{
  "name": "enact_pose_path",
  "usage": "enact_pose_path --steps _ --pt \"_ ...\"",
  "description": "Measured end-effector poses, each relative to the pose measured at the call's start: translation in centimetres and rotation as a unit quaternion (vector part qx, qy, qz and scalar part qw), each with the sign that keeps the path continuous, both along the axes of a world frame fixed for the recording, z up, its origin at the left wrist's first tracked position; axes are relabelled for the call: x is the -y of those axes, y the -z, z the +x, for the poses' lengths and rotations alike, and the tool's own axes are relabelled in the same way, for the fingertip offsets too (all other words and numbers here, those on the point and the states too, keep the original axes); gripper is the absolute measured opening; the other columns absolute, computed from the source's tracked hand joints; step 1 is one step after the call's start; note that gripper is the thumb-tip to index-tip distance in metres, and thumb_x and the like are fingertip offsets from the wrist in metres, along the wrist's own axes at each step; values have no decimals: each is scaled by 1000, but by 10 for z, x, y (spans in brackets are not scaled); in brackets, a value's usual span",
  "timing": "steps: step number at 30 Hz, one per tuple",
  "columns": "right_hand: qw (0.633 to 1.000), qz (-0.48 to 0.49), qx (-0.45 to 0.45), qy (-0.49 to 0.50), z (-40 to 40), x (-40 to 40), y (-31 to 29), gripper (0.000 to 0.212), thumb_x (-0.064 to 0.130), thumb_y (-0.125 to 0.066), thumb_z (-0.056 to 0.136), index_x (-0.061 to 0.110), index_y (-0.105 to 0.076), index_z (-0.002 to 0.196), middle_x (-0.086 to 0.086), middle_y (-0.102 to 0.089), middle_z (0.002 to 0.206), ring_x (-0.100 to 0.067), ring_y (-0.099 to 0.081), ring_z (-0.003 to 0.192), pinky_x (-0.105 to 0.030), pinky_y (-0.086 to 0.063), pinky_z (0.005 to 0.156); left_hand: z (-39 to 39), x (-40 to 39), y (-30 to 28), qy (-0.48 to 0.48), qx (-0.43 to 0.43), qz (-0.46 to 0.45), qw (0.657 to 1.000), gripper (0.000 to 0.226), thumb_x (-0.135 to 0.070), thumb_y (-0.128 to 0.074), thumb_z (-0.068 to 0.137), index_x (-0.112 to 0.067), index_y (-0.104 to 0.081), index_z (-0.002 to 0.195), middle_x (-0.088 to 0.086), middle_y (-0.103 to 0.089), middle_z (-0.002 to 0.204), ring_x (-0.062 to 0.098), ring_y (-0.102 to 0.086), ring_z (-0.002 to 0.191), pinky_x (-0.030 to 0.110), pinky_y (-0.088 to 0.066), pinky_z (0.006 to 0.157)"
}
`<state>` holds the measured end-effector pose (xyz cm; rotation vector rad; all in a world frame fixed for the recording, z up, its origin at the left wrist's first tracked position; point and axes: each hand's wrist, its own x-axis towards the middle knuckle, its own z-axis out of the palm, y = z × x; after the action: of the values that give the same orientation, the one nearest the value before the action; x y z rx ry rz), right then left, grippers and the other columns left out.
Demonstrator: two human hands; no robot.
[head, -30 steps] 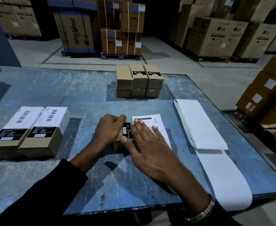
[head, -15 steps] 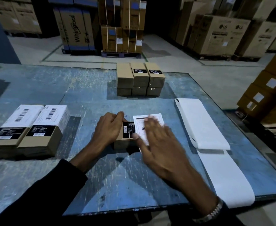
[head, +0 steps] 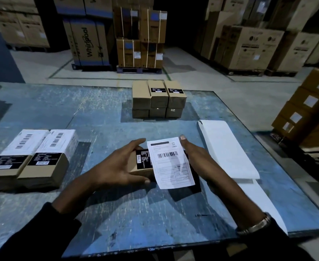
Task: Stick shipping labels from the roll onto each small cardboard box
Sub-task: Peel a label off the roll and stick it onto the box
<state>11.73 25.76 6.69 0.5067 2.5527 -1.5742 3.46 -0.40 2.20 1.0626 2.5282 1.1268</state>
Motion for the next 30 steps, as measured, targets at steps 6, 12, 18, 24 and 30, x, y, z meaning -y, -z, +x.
enact_pose_path --steps 6,12,18,24,30 --pt "992 -69 -109 -19 -15 -3 -18 89 97 -63 71 42 -62 141 10 -65 145 -14 -61 133 -53 -43 117 1 -6 -6 -7 -203 109 973 114 -53 -88 80 -21 -24 169 -8 -57 145 13 -60 132 35 -53 108" --pt "981 -79 -88 -155 -39 0 -53 56 62 -78 78 25 -67 119 0 -82 112 -24 -75 108 -45 -50 95 6 -3 -14 -45 -284 126 949 106 -42 -84 87 -28 -19 170 -24 -43 147 7 -50 134 20 -45 110" --pt "963 -144 -191 -126 -67 3 -42 48 43 -83 83 17 -68 120 -3 -81 113 -26 -77 107 -39 -63 90 -27 -9 -31 -112 -326 164 924 112 -7 -88 81 -15 -18 169 -9 -22 175 22 -28 159 38 -33 127" --pt "945 -175 -261 -90 -86 -2 -43 44 32 -85 84 16 -70 123 -3 -82 111 -20 -79 104 -34 -62 83 -52 -24 -62 -99 -10 321 942 100 -18 -69 67 -49 -25 152 -10 -55 151 34 -52 138 40 -61 97" --pt "939 -130 -302 -102 -80 5 -32 52 41 -87 76 32 -70 124 3 -80 106 -15 -78 98 -35 -66 80 -16 -56 -54 -250 -31 418 873 83 -60 -83 69 -26 -53 139 -19 -71 112 8 -73 103 27 -62 85"
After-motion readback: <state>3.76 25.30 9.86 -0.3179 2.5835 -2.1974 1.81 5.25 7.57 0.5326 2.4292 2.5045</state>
